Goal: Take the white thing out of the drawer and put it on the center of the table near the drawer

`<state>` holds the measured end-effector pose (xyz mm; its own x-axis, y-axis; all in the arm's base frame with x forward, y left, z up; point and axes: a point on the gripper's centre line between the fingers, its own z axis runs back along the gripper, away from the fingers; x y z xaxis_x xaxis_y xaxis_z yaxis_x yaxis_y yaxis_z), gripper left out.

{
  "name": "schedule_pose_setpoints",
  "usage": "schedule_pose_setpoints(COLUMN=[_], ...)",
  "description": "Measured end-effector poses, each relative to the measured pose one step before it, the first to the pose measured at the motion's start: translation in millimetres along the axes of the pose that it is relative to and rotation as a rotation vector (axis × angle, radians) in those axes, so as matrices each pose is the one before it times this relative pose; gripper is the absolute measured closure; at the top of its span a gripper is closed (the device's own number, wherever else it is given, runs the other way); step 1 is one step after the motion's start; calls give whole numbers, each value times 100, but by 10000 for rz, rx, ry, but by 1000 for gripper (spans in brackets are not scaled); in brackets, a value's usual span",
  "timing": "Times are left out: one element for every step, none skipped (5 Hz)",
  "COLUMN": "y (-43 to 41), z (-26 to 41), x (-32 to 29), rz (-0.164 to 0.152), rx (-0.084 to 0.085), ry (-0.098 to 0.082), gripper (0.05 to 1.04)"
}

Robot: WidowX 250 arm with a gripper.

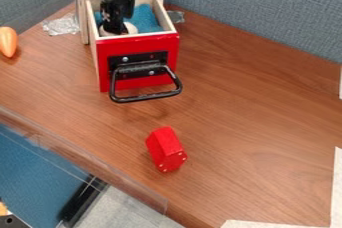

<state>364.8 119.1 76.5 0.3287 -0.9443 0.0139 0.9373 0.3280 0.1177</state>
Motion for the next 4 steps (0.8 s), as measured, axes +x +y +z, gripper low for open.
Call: schedule_pose_setpoints(y=[100,-87,-274,-73], z=[-428,-337,311,1889], x=[-296,-276,57,506], rz=[177,68,-30,-120], rx=[218,-16,-293,-49], ry=[144,-2,-350,-593], gripper=[662,802,852,943])
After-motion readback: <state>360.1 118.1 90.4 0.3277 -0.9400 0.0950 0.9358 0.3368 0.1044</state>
